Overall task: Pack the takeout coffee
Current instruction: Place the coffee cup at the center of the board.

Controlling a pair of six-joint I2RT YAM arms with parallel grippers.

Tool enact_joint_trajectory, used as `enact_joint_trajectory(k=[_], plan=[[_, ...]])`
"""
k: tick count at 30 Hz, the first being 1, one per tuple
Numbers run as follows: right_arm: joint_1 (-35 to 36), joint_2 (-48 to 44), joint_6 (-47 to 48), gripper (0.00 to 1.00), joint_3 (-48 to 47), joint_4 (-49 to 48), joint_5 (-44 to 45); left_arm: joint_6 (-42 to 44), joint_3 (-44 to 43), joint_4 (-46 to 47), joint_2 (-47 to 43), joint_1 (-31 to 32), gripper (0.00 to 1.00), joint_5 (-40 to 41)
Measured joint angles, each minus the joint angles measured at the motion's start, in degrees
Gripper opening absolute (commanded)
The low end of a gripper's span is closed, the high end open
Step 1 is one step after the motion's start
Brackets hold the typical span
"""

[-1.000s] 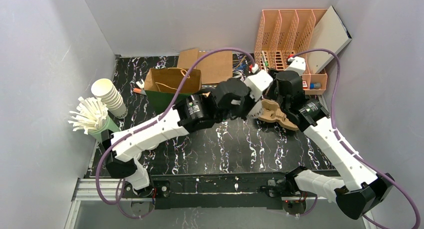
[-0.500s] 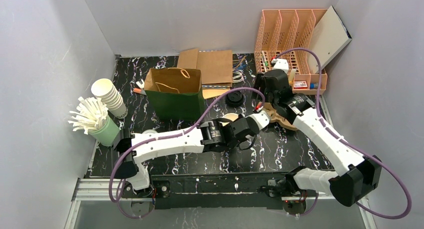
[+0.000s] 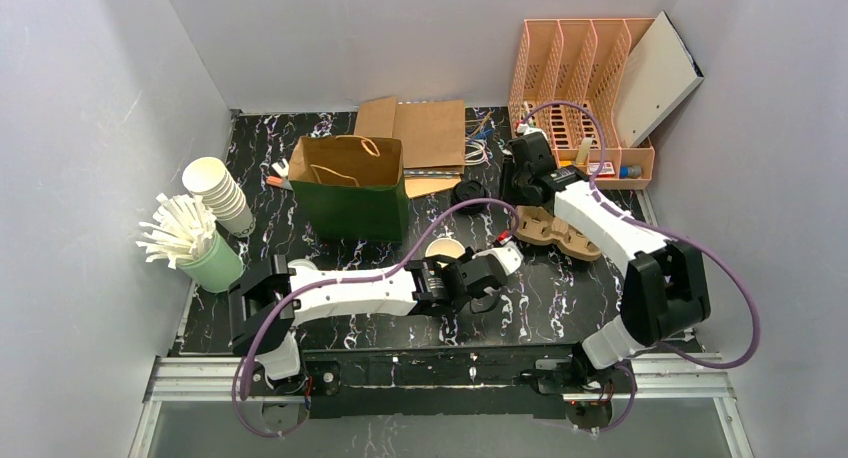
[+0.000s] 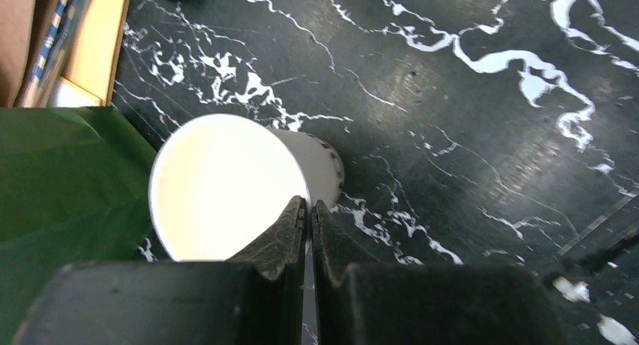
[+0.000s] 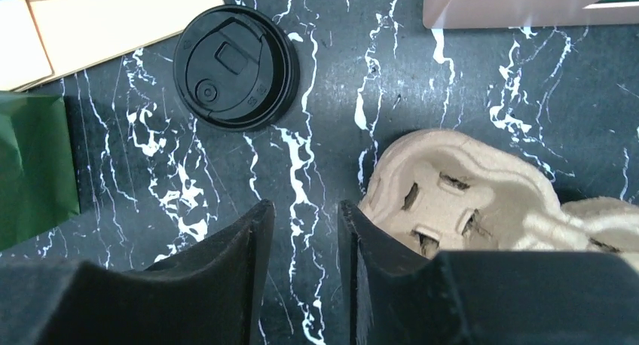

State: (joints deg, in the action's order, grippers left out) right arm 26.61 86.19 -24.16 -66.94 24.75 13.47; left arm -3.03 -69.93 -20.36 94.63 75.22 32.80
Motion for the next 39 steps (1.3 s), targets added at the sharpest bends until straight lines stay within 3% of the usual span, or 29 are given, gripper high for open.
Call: enact_joint_trajectory(k=[3, 7, 13, 25, 30, 39], plan=[[-2.0, 2.6, 1.7, 0.33, -0.2, -1.5, -2.6, 0.5, 1.3, 1.4, 0.8, -0.3, 0.0, 0.0], [-4.3, 9.4, 3.2, 0.39, -4.9, -1.9, -6.5, 1.2, 3.5, 3.8, 0.7, -0.6, 0.04, -0.4], [-6.3, 18.0, 5.2, 0.4, -8.6, -3.0, -9.2, 2.0, 5.7, 5.0, 0.5, -1.2, 0.05, -2.5], [-6.3, 20.4, 12.4, 0.4, -12.6, -4.5, -12.2, 1.0, 1.0, 2.7, -1.3, -2.7, 0.02, -6.5], [-6.3, 21.0, 16.0, 0.33, -13.7, -5.5, -14.8, 0.4, -0.1, 1.9, -2.4, -2.9, 0.02, -8.7], [-6.3, 26.4, 23.2, 0.35, -17.5, -6.3, -19.5, -0.1, -0.2, 0.6, -2.6, -3.5, 0.04, -12.0]])
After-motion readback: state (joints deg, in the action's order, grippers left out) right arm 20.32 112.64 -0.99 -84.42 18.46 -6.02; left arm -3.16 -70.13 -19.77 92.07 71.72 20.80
